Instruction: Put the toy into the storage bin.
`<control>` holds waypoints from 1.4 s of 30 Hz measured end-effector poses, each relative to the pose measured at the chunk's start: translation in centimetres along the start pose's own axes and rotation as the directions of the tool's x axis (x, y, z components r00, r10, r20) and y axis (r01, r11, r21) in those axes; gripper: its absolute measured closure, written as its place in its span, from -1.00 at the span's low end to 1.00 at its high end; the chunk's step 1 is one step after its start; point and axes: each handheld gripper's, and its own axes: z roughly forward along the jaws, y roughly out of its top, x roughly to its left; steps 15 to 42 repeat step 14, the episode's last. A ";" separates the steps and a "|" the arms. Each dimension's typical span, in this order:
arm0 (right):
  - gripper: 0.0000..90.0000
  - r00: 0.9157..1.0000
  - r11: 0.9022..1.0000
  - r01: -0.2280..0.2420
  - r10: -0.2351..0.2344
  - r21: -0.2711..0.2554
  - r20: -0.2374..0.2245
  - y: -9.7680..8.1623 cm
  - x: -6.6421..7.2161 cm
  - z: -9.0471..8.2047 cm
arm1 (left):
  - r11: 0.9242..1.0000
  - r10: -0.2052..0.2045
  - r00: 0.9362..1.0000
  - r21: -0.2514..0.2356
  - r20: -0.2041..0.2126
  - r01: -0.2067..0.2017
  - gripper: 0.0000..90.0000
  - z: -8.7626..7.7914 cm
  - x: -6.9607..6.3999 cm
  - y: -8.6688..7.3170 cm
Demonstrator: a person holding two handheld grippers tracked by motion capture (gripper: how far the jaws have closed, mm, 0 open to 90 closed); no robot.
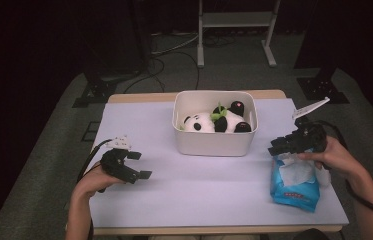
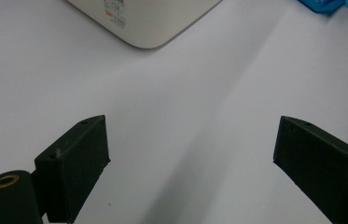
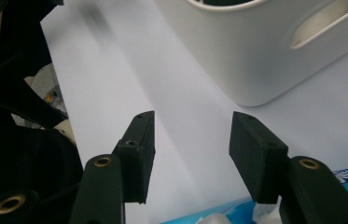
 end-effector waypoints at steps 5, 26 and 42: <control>0.10 1.000 1.000 0.004 -0.004 0.003 -0.002 -1.0 0.5 0.1 | 1.000 -0.004 1.000 0.002 0.008 0.004 -0.79 0.4 0.0 -0.1; 0.09 1.000 1.000 -0.007 0.007 0.000 -0.006 -2.7 0.9 0.0 | 1.000 0.002 1.000 0.004 0.014 -0.002 -0.79 0.6 -0.1 0.1; 0.09 1.000 1.000 -0.007 0.007 0.000 -0.006 -2.7 0.9 0.0 | 1.000 0.002 1.000 0.004 0.014 -0.002 -0.79 0.6 -0.1 0.1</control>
